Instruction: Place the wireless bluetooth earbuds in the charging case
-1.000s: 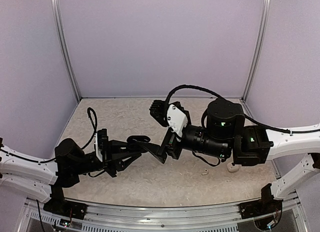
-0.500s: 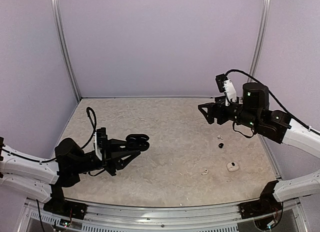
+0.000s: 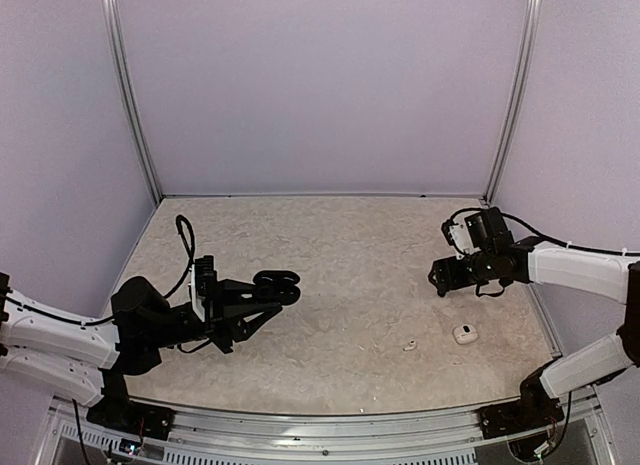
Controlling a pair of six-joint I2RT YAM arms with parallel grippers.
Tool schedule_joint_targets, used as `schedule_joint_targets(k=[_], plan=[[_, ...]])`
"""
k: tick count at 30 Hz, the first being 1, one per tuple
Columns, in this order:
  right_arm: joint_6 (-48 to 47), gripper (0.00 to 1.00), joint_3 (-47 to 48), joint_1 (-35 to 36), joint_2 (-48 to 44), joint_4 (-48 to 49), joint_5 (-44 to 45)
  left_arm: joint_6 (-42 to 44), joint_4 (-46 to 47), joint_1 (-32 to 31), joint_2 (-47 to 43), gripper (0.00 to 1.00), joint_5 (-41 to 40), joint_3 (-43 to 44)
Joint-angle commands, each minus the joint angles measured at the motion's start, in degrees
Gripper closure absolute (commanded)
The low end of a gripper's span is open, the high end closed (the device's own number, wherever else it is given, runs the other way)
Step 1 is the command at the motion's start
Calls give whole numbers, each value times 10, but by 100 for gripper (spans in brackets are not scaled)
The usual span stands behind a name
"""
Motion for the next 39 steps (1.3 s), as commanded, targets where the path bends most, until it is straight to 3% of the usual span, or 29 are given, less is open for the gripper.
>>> schedule_joint_targets(k=[1,13,23,39], plan=[[28,20,-31,-17,31,27,18,-4,14,2,-5,100,4,2],[37,30,-15,-44,120,66,6,-2,13,2,0,100,8,9],[31,50,6,-55,181,85,-48,1,11,3,-9,100,4,4],[-32,74,24,-49,202,93,-131,1,10,4,-19,100,-4,-4]])
